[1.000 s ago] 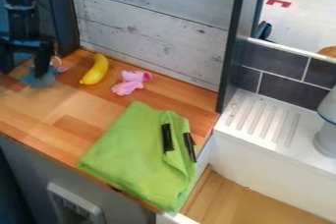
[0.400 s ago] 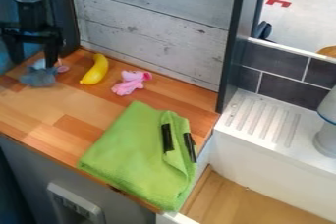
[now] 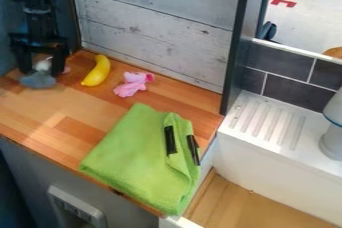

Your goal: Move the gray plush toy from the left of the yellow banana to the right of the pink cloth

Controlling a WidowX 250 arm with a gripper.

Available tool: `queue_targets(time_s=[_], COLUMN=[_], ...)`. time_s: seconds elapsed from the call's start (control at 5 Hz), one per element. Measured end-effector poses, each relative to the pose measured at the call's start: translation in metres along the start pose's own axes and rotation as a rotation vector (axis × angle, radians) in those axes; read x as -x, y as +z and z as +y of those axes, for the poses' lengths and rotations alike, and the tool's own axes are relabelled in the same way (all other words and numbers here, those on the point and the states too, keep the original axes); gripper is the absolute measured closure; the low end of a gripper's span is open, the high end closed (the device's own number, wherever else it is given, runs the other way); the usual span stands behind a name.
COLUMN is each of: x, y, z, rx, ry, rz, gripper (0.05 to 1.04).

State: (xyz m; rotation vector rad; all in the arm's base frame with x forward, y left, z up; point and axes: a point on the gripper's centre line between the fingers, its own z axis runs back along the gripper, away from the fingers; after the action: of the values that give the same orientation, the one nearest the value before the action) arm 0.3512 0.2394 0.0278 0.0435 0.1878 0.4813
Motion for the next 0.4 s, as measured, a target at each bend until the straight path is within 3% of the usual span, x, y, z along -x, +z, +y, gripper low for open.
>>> queue_targets(time_s=[0.2, 0.4], x=[-0.0017, 0.004], y=[-0.013, -0.0179], z=[0.0036, 0.0028], rx=[-0.031, -0.028], ry=[0.012, 0.004], rz=[0.049, 0.103], gripper=[0.13, 0.322])
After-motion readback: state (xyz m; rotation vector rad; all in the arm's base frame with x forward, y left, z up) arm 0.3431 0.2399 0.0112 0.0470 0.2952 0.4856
